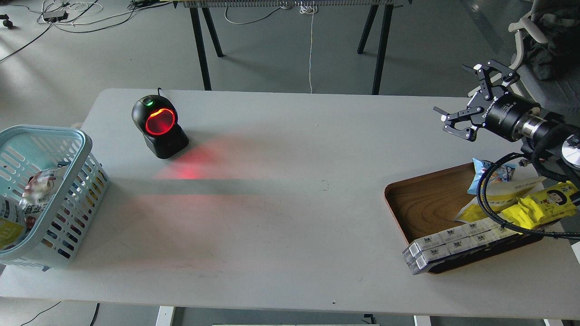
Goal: Scan snack and place in basket
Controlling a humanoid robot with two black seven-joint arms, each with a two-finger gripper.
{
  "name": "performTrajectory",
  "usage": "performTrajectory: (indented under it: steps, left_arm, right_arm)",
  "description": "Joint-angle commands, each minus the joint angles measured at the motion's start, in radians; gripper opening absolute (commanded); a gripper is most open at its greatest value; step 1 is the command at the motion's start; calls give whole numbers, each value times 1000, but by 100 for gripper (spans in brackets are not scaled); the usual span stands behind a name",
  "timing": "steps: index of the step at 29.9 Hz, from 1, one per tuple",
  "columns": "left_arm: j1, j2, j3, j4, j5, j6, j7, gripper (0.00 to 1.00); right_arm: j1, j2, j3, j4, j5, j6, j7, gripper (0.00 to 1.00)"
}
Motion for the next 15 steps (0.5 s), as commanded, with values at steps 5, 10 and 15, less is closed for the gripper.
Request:
performTrajectory:
  steps: [5,10,15]
  left_arm:
    - [-68,-227,-289,-2,-202,-69,85,98]
    - [-174,-419,-421,19,-445,-231,180,98]
    - [-261,-631,-462,95,-737,-389,262,98]
  right_arm:
    - [14,6,0,0,-3,0,-2,100]
    - [27,6,1,0,-3,0,-5,100]
    - [31,5,9,0,-3,0,-3,100]
